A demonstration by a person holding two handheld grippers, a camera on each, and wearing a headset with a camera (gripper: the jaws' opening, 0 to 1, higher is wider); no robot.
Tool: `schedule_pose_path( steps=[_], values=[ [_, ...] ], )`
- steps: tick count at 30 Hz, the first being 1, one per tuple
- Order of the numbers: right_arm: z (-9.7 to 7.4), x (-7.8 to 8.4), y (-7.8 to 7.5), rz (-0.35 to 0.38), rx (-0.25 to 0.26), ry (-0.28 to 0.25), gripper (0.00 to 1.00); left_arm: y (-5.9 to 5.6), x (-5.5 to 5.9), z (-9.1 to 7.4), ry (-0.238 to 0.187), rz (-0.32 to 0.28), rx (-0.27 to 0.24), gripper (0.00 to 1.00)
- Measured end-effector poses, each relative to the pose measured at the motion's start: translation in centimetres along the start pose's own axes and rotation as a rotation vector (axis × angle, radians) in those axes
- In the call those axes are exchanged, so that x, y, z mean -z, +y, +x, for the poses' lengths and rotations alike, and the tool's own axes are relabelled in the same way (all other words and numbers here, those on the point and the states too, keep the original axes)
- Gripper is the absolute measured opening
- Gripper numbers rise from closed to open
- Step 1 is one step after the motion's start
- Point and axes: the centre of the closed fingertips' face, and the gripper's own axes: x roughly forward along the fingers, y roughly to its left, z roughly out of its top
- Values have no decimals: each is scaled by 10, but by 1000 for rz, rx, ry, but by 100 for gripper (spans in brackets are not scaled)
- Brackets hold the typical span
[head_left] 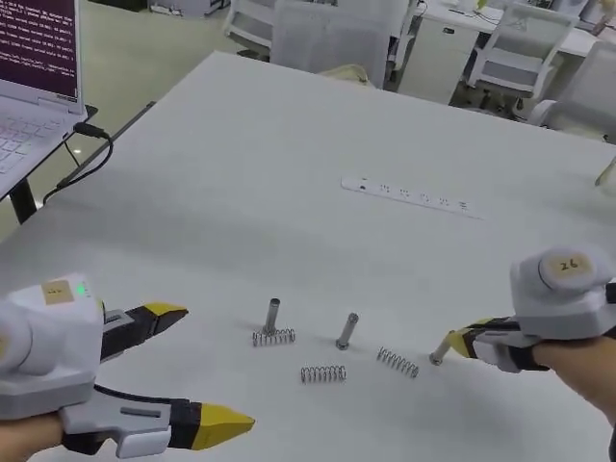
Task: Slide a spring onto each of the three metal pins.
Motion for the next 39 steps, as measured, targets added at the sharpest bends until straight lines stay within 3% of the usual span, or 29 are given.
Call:
schedule_pose_path(
  steps=[22, 31, 39],
  values=[
    [-7, 9, 0, -13, 6, -8, 17, -1, 1, 1, 4, 1, 4, 91],
    [-12, 24, 10, -21, -5, 15, 17, -1, 1, 1, 3, 1, 7, 91],
    [-6, 37, 31, -40, -46, 48, 17, -3, 1, 0, -1, -1, 9, 90]
  ],
)
